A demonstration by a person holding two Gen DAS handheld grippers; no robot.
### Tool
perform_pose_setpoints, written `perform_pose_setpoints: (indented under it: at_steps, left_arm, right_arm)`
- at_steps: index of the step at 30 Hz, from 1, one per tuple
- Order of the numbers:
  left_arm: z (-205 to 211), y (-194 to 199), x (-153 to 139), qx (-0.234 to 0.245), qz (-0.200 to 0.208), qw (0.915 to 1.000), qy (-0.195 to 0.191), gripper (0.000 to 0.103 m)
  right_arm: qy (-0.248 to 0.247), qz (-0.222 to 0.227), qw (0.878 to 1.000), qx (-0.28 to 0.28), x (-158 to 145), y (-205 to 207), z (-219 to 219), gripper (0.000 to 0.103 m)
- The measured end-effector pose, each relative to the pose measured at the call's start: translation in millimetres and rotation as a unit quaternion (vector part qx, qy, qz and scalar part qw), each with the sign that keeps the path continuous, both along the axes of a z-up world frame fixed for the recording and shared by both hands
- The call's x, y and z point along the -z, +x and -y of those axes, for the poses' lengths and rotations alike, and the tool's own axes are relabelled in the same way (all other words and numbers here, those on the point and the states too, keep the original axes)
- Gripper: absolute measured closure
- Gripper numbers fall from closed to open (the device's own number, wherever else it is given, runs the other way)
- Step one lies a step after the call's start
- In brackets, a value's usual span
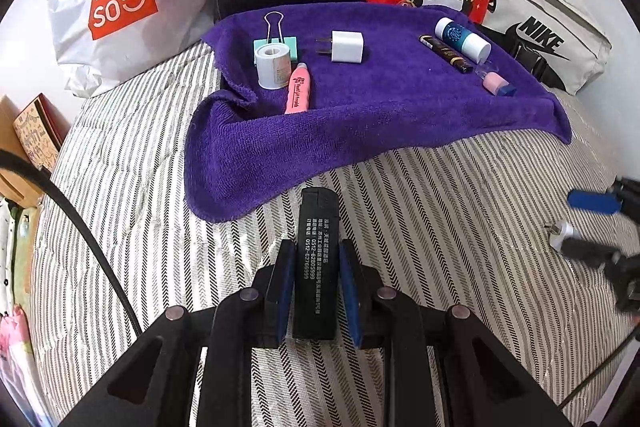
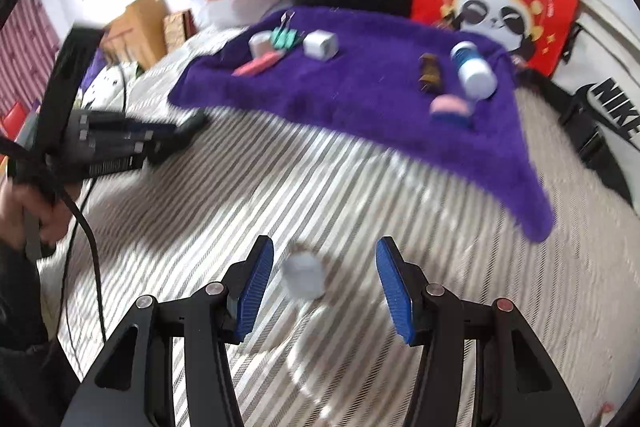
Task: Organize rigid objects
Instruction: 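Grasp the small white cap with the right tool while the left tool holds the box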
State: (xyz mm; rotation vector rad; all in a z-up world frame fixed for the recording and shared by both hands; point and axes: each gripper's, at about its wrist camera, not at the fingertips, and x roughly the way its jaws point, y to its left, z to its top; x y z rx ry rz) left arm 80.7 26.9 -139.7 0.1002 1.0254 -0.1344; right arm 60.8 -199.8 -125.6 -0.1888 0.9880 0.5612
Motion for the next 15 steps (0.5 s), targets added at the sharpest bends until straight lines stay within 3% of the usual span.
perform_pose_setpoints:
  at_steps: [4, 9, 15]
  left_arm:
    - [0, 0, 0, 0.0, 0.0, 1.0, 0.0, 0.081]
    - [1, -1, 0, -0.002, 0.001, 1.0, -0.002, 0.081]
    - [0, -1, 0, -0.002, 0.003, 1.0, -0.003, 0.082]
  right_arm:
    - [-0.01, 0.0, 1.0, -0.016, 16, -7, -7, 0.052]
    - [-0.027, 0.037, 0.999, -0.029, 17, -12, -12, 0.079]
    - [-0.037, 0.054, 0.998, 0.015, 11, -4, -4, 0.079]
